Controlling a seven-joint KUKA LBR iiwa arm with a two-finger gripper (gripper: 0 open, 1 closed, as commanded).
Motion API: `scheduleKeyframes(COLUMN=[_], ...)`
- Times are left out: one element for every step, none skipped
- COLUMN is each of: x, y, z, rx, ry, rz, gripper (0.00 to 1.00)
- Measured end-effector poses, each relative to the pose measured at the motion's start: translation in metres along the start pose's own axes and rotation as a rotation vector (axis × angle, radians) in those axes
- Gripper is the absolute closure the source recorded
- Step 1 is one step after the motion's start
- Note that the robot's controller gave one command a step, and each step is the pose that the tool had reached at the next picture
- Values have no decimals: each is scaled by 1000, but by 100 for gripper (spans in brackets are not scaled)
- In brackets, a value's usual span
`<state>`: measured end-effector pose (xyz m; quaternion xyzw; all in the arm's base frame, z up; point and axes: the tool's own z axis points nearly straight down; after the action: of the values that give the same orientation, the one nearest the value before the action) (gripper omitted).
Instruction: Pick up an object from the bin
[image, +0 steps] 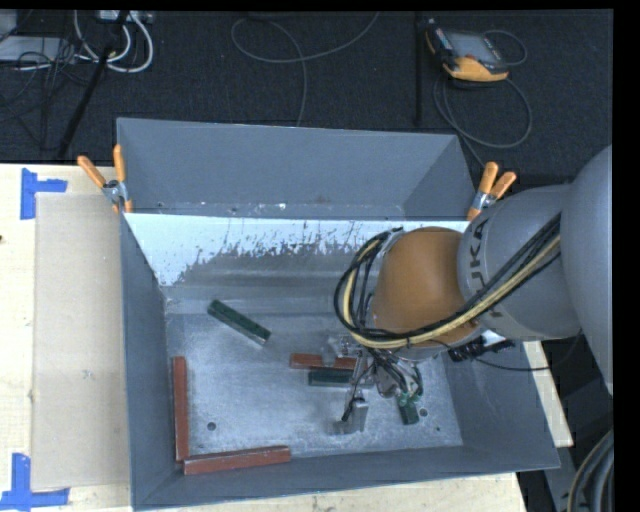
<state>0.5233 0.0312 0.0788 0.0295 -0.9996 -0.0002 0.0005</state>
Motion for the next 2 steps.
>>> scheduleKeyframes(x=[-75,-3], y=[-55,-24], z=[8,10], rx=[4,-1], ry=[-7,5], rz=[-72,-210], gripper=[0,0])
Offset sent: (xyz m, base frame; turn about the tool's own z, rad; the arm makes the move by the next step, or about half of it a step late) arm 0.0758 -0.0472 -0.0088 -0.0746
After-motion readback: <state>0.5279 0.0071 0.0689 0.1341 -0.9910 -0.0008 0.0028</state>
